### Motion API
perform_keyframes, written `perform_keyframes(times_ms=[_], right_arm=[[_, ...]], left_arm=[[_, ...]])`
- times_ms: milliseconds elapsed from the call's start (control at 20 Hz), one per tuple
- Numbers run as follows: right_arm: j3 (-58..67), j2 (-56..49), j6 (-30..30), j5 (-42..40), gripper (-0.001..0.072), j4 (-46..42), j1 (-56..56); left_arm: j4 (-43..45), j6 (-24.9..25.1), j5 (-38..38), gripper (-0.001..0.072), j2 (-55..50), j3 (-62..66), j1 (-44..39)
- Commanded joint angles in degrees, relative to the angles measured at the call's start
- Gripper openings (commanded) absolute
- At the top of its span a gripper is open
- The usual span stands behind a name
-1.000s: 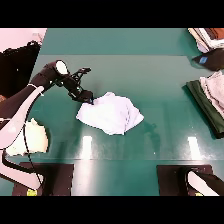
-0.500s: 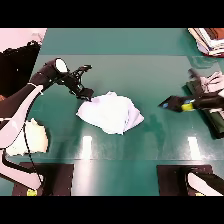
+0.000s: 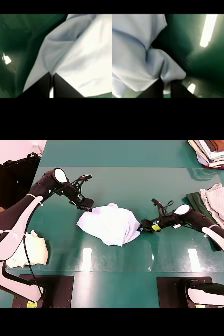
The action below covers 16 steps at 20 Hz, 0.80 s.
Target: Fold the shirts.
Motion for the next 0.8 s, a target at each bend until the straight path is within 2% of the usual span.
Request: perform_keyframes(times_ms=[0,200,550,750], right_arm=[[3.87,-2.14,-1.18,-1.18,0.0017,-0.22,1.25],[9.86,5.68,-1.07,0.39,0.0016,-4.76,-1.51],[27.04,26.29,-1.05,6.88,0.0015,-7.26,-10.29],[36.28,33.64,-0.72,12.48,0.0016,-7.26,-15.63]], left_arm=[[0.15,-0.07,-0.24,0.0024,1.25,0.70,0.02],[2.01,-0.04,0.74,0.0025,10.05,4.11,0.17],[2.80,-0.31,-0.07,0.0025,33.53,13.57,0.17],[2.60,-4.13,-1.38,0.0025,42.51,16.44,0.17]])
